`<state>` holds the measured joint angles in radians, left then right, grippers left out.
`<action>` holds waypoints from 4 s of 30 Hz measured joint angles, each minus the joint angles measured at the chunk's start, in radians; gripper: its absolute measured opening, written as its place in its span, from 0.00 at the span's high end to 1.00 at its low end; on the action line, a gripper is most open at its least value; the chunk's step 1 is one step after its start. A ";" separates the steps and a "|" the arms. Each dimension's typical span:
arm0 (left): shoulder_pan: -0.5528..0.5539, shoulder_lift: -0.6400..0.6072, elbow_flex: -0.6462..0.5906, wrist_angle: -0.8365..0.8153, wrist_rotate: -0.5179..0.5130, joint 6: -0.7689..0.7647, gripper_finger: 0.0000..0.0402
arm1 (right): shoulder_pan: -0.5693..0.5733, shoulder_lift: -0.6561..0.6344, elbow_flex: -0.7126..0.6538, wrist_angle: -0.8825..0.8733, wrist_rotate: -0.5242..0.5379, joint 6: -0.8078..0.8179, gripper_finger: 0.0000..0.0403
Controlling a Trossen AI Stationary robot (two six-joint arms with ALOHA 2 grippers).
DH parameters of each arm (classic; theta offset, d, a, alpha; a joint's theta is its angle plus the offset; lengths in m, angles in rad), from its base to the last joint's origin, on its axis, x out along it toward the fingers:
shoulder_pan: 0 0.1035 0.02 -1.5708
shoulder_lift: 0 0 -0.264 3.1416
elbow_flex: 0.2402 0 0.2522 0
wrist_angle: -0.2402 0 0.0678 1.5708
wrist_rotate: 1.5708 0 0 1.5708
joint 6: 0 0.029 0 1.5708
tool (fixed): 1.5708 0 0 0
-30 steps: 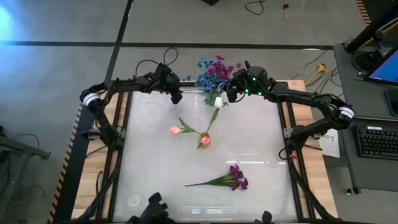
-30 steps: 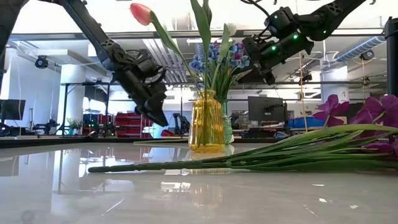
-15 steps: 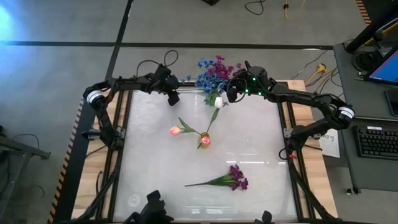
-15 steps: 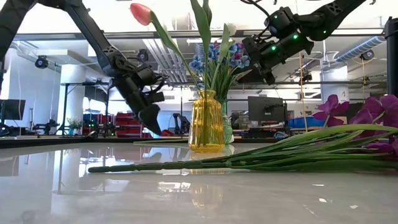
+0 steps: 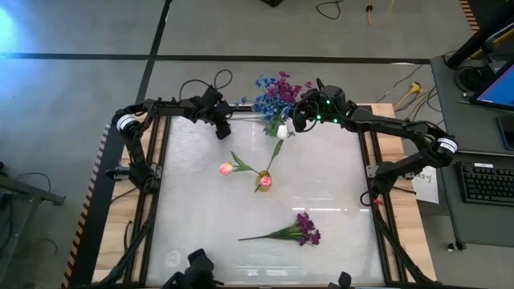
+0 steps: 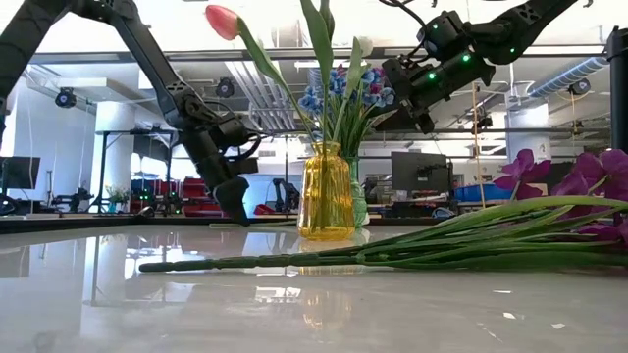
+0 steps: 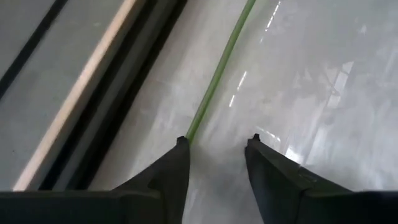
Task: Sort flowers into vase by color
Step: Put the white flower into the yellow vase
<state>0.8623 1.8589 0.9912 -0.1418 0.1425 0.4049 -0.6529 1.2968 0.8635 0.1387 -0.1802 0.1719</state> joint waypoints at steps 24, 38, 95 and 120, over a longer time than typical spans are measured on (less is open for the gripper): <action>-0.004 -0.174 -0.007 -0.332 0.091 -0.114 0.98 | 0.000 0.001 0.000 0.000 -0.002 -0.025 0.38; 0.021 -0.141 0.025 -0.087 0.088 -0.047 0.98 | 0.000 0.001 0.000 0.002 -0.002 -0.015 0.38; 0.046 0.089 0.484 -0.897 0.245 0.107 1.00 | -0.002 0.001 0.000 0.000 0.051 -0.006 0.38; -0.055 0.057 0.219 -0.690 0.286 0.055 0.47 | -0.002 0.001 0.000 0.008 0.049 -0.004 0.38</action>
<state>0.8073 1.9156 1.2105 -0.8317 0.4288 0.4602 -0.6544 1.2976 0.8639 0.1464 -0.1310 0.1683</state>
